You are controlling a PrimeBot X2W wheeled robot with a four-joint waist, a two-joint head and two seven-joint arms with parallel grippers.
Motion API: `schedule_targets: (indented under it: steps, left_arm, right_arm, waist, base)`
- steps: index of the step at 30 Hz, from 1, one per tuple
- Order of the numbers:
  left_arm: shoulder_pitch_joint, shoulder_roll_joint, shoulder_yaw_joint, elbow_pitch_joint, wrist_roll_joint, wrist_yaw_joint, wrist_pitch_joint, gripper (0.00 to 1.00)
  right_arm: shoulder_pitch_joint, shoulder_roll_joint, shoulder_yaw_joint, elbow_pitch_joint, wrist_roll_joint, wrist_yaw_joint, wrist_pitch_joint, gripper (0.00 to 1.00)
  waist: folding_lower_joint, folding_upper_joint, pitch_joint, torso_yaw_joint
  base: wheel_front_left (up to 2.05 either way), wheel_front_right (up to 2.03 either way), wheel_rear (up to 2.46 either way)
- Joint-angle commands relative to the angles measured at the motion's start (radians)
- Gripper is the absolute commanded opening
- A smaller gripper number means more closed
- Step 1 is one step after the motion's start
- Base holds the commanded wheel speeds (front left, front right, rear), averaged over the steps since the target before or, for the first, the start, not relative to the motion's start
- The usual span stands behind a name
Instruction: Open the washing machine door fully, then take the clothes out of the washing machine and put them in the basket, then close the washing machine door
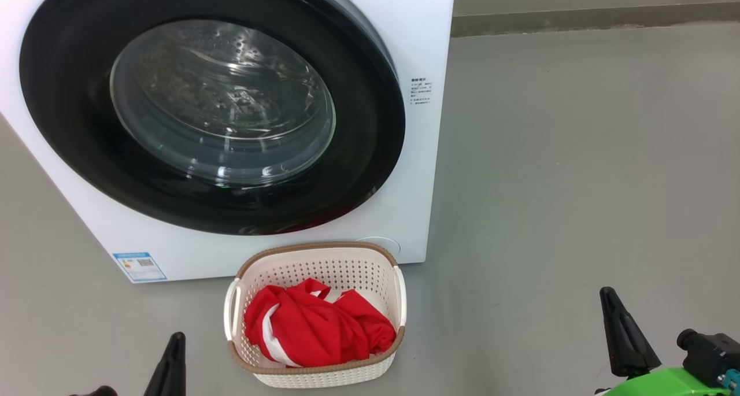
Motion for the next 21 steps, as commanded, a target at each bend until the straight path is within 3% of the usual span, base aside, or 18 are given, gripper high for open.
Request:
schedule_targets:
  steps: [1,21]
  left_arm:
    - [-0.045,0.008,0.016,-0.018,-0.026,-0.002,0.004,0.00]
    - [-0.073,0.002,0.026,-0.003,-0.253,-0.003,0.061,0.00]
  right_arm:
    - [-0.053,-0.014,0.002,-0.021,0.027,-0.001,0.004,0.00]
    - [-0.083,-0.022,0.003,-0.004,0.266,-0.001,0.060,0.00]
  waist:
    - [-0.0001,0.0000,0.000,0.000]
    - [-0.0001,0.0000,0.007,0.002]
  base:
    - [0.00,0.00,0.00]
    - [0.00,0.00,0.00]
